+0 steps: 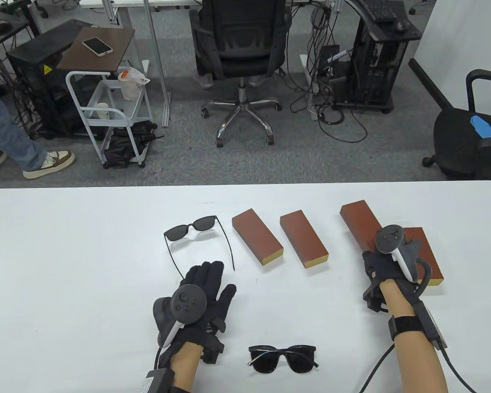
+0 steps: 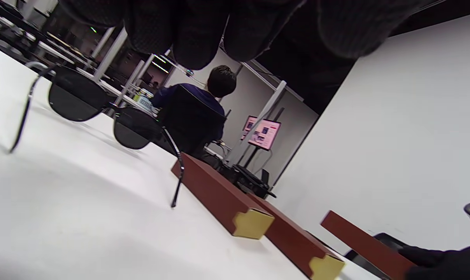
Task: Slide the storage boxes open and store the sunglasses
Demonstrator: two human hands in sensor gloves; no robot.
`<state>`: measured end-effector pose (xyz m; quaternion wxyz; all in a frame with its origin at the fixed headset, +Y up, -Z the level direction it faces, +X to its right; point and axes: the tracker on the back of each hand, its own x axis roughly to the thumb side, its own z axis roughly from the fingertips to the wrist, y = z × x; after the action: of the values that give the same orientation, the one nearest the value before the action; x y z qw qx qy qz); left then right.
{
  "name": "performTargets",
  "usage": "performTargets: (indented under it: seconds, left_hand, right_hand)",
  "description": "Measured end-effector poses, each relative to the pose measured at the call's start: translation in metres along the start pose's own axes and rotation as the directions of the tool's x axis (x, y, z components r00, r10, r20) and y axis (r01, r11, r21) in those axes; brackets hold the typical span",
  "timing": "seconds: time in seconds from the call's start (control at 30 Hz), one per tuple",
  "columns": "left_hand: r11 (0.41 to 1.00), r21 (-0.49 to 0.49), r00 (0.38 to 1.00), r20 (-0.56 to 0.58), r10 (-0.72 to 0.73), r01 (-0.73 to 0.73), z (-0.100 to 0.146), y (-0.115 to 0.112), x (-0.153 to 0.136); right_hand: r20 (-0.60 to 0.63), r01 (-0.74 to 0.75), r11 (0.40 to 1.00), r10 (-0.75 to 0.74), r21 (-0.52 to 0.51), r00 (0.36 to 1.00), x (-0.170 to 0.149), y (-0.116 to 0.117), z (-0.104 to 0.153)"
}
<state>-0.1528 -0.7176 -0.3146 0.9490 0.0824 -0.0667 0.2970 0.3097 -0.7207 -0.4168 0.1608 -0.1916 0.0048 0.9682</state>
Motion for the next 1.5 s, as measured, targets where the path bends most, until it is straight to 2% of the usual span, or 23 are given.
performTargets:
  seconds: [0.1,0.13,0.17,0.27,0.37,0.6,0.77,0.93,1.13,1.27,1.37,1.5]
  left_hand:
    - [1.000,-0.003,0.998,0.060,0.007,-0.007,-0.001,0.004,0.002]
    - [1.000,-0.023,0.996,0.090,0.021,-0.019,-0.001,0.004,0.003]
    - [0.999,-0.040,0.993,0.108,0.041,-0.037,-0.002,0.004,0.003]
    - [0.988,-0.113,0.980,0.158,0.120,-0.103,-0.003,0.000,0.005]
    - [0.989,-0.138,0.975,0.207,0.084,-0.056,-0.002,0.000,0.009]
    - [0.988,-0.154,0.949,0.305,0.072,-0.026,0.003,0.001,0.024]
    - [0.986,-0.163,0.930,0.356,0.093,-0.036,0.007,0.002,0.036]
    - [0.980,-0.177,0.912,0.382,0.151,-0.088,0.010,0.003,0.043]
    - [0.974,-0.217,0.910,0.389,0.142,-0.059,0.010,-0.001,0.045]
    - [0.960,-0.246,0.912,0.350,0.215,-0.131,0.010,-0.002,0.044]
    - [0.941,-0.281,0.908,0.317,0.275,-0.187,0.008,-0.003,0.042]
    - [0.927,-0.285,0.900,0.291,0.325,-0.243,0.006,0.001,0.039]
  right_hand:
    - [0.135,0.070,0.996,-0.077,0.057,0.988,-0.003,-0.010,0.016]
    - [0.219,0.094,0.991,-0.113,0.093,0.969,-0.004,-0.016,0.025]
    - [0.240,0.099,0.990,-0.121,0.102,0.963,-0.003,-0.018,0.029]
    - [0.401,0.107,0.977,-0.174,0.186,0.899,0.000,-0.028,0.052]
    - [0.482,0.106,0.957,-0.229,0.269,0.846,0.007,-0.036,0.071]
    - [0.680,-0.032,0.957,-0.180,0.287,0.711,0.041,-0.054,0.116]
    - [0.754,-0.085,0.948,-0.189,0.308,0.629,0.066,-0.059,0.137]
    - [0.797,-0.132,0.939,-0.190,0.319,0.574,0.083,-0.060,0.150]
    - [0.789,-0.108,0.923,-0.251,0.370,0.561,0.087,-0.053,0.148]
    - [0.774,-0.070,0.909,-0.308,0.412,0.553,0.086,-0.046,0.145]
    - [0.784,-0.045,0.920,-0.307,0.390,0.539,0.084,-0.044,0.144]
    - [0.774,0.077,0.921,-0.365,0.383,0.517,0.076,-0.041,0.140]
